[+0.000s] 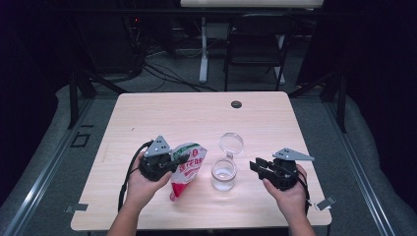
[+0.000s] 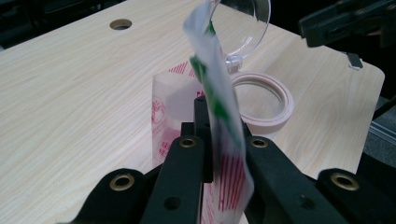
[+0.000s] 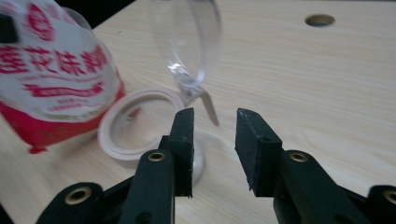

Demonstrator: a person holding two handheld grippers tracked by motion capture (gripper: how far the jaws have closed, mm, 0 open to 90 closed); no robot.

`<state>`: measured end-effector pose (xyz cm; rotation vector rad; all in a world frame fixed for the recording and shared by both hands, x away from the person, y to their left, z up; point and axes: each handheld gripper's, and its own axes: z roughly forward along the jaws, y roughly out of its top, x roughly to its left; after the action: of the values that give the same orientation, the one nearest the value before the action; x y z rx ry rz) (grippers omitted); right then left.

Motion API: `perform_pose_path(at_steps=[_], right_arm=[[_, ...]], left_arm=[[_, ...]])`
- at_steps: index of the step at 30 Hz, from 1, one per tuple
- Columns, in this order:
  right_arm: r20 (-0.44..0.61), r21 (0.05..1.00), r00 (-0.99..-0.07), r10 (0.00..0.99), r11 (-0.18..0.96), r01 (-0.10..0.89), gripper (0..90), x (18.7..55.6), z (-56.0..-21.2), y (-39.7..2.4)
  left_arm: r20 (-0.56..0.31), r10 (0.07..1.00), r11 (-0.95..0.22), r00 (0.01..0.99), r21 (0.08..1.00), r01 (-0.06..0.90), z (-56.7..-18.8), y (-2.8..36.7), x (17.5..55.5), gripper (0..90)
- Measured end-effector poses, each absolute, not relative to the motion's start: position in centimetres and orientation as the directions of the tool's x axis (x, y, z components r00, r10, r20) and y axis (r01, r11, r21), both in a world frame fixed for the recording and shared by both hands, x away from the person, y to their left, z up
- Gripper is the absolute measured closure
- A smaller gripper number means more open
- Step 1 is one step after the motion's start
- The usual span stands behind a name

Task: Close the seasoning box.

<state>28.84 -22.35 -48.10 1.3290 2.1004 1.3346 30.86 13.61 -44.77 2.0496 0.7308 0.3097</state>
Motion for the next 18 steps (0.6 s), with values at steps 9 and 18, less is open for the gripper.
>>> perform_pose_path(at_steps=[9, 18], right_arm=[[0.166, 0.866, -0.665, 0.728, 0.215, 0.451, 67.9, 28.7, -46.4, -18.5], [0.165, 0.851, -0.752, 0.639, 0.293, 0.436, 63.4, 30.3, -47.5, -14.5]], left_arm=[[-0.072, 0.614, -0.412, 0.786, 0.820, 0.397, -46.2, 13.5, 29.9, 89.4], [-0.091, 0.627, -0.365, 0.773, 0.843, 0.395, -47.0, 13.2, 28.7, 88.7]])
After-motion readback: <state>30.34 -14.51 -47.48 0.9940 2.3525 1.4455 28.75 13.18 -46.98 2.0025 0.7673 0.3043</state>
